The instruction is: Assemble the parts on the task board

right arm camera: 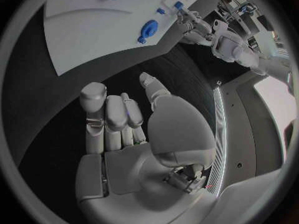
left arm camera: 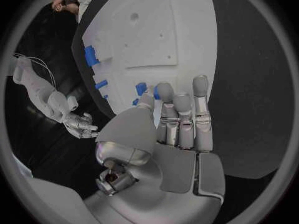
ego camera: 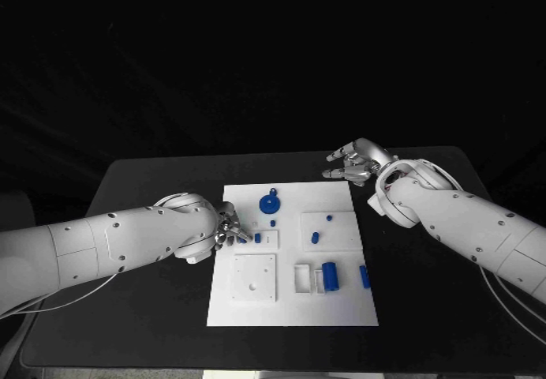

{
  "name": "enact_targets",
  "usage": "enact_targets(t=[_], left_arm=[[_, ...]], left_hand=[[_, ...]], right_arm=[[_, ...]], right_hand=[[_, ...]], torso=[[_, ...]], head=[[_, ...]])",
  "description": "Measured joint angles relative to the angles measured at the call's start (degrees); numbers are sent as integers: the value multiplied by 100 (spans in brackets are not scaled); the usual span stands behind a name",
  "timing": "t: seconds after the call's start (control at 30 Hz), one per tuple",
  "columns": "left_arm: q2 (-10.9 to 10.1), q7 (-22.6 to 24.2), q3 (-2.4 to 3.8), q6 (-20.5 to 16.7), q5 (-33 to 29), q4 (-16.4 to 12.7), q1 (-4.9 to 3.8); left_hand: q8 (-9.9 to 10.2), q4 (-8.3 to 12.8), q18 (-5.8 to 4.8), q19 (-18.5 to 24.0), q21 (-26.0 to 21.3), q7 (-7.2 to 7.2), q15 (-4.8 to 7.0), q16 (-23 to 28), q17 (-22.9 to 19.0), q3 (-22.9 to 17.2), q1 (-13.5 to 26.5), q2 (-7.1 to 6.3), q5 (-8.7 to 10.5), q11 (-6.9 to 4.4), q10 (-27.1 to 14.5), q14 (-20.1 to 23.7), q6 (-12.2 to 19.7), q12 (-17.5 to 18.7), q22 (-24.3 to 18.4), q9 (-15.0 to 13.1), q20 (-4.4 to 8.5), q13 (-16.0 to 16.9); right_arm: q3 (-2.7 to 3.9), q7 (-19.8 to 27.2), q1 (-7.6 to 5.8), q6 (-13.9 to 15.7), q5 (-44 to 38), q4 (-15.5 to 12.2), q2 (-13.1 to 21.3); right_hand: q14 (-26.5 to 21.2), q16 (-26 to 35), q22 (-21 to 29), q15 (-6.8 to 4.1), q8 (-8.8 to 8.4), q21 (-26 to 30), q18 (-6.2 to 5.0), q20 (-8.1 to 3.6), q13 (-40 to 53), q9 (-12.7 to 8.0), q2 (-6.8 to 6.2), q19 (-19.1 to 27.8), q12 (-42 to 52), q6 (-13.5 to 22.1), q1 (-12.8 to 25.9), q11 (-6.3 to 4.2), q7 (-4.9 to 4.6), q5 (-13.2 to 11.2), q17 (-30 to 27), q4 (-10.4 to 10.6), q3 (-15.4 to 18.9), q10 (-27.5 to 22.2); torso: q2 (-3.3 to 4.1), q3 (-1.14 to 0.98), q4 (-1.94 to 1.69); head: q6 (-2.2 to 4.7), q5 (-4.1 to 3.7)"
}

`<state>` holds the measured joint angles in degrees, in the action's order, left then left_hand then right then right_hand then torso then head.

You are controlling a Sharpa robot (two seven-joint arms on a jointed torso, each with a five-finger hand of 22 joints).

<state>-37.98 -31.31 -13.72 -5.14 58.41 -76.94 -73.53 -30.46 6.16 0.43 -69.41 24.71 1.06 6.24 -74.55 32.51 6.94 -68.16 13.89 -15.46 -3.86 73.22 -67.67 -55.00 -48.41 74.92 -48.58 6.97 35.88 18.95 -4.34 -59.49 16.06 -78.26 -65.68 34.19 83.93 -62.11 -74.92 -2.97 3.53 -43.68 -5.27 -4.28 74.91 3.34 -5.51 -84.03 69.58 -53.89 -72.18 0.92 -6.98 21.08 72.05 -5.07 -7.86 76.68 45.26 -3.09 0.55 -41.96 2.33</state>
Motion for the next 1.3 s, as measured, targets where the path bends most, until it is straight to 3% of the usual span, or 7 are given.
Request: enact_targets(t=[1.3], left_arm=[[1, 84, 12, 129, 23, 86, -6]], left_hand=[[22, 16, 0, 0, 0, 4, 0, 23, -10, 15, -1, -1, 89, -1, 0, 0, -4, -21, 1, 0, 0, -2]], right_arm=[[0, 3, 3, -9, 1, 4, 20]], right_hand=[[0, -1, 1, 0, 0, 0, -1, 0, 0, 0, 23, 0, 0, 0, 23, 0, 0, 89, -6, 1, 1, 0]], torso=[[1, -3, 1]], head=[[-9, -32]])
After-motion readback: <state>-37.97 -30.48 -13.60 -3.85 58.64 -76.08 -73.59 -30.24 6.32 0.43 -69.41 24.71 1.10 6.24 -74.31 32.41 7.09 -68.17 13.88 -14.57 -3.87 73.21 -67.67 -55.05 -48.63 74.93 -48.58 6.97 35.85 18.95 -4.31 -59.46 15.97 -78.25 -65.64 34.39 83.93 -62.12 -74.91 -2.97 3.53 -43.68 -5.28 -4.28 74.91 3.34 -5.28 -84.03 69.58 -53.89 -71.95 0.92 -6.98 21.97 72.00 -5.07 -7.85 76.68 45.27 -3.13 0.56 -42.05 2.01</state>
